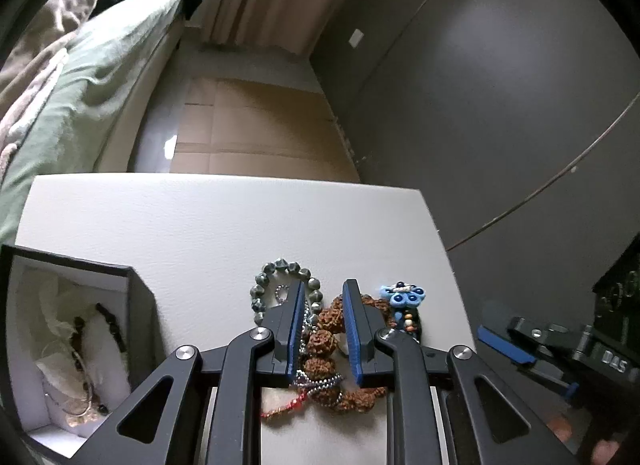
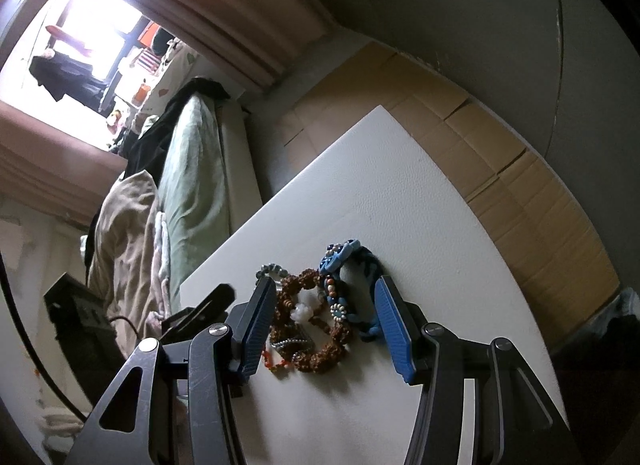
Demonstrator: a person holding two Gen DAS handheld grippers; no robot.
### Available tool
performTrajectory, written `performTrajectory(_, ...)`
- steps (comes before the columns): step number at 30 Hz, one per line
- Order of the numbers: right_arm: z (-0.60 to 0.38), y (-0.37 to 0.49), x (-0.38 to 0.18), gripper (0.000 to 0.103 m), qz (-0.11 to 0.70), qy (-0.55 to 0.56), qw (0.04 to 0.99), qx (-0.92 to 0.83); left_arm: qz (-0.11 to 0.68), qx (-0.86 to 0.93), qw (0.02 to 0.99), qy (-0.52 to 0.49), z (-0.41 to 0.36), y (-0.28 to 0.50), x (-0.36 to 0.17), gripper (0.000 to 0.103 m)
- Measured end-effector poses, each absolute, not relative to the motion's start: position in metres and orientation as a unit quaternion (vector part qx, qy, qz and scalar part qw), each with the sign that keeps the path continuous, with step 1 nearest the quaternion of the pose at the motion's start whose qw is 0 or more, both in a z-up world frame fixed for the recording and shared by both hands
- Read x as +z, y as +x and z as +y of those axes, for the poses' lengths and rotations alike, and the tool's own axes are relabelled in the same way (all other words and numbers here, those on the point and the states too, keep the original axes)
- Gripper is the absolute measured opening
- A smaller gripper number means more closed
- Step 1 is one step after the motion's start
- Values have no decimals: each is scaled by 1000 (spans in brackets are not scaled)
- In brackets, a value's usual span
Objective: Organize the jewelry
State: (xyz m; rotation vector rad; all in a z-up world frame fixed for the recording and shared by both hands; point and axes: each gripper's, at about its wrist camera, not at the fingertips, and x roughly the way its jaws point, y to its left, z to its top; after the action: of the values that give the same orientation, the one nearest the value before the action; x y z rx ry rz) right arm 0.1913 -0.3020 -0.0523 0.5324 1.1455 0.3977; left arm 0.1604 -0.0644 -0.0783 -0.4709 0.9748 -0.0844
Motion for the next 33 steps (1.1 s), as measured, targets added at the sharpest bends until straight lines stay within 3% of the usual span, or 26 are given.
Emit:
performTrajectory(23, -300, 191, -53, 52, 536, 256, 782, 187, 527, 5, 817, -234, -67, 173, -112, 21)
performTrajectory(33, -295, 192, -54, 52, 540, 252, 781, 187, 536, 2, 822, -190, -80, 172, -115, 27)
